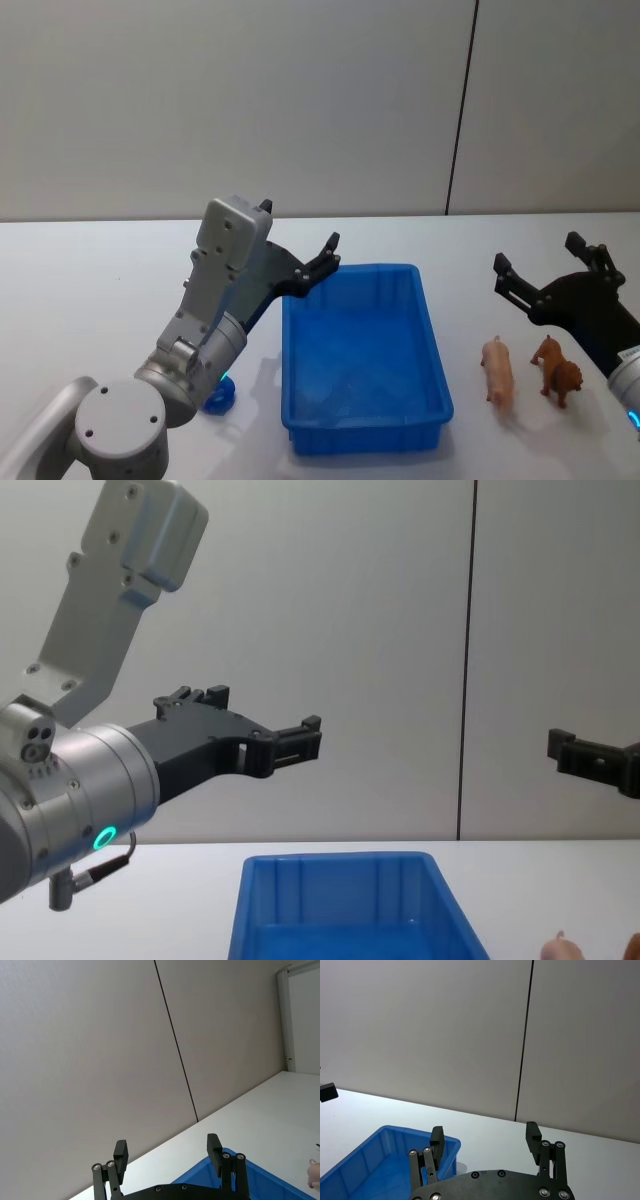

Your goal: Pick up the two dolls from the table and place them into the box.

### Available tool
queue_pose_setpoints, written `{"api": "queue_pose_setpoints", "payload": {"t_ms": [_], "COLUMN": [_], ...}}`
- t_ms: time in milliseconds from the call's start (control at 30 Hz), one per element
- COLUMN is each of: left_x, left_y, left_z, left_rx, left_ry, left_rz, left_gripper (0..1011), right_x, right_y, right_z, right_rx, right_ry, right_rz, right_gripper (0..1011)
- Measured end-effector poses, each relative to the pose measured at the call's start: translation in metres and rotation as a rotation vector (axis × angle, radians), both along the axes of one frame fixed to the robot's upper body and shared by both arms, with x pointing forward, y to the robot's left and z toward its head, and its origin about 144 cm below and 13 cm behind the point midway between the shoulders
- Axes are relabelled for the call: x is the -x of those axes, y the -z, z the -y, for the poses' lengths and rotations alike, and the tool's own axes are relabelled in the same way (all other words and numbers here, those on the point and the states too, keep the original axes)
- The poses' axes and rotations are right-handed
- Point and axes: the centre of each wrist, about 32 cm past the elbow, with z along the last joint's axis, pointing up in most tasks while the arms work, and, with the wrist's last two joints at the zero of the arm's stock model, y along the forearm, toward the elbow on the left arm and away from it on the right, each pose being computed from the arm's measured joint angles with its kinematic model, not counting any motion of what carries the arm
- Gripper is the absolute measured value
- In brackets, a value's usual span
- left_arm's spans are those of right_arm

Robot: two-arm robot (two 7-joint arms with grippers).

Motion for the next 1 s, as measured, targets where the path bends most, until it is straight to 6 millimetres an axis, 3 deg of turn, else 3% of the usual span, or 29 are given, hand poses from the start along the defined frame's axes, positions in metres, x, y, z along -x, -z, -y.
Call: {"api": "queue_pose_setpoints", "payload": {"t_ms": [767,1000], "left_x": [0.0,0.0], "left_y": [0.0,0.0], "left_z": [0.0,0.0], "left_rx": [0.0,0.0], "left_ry": [0.0,0.0], "left_rz": [0.0,0.0], "left_gripper": [1001,1001], "right_x": [0.0001,0.0091], "right_y": [0.0001,0.0035], "right_z": [0.0001,0.0047], "right_rx": [0.0,0.006], "right_ry": [0.0,0.028], "right_rz": [0.0,-0.013], "right_gripper": [1001,1001]}}
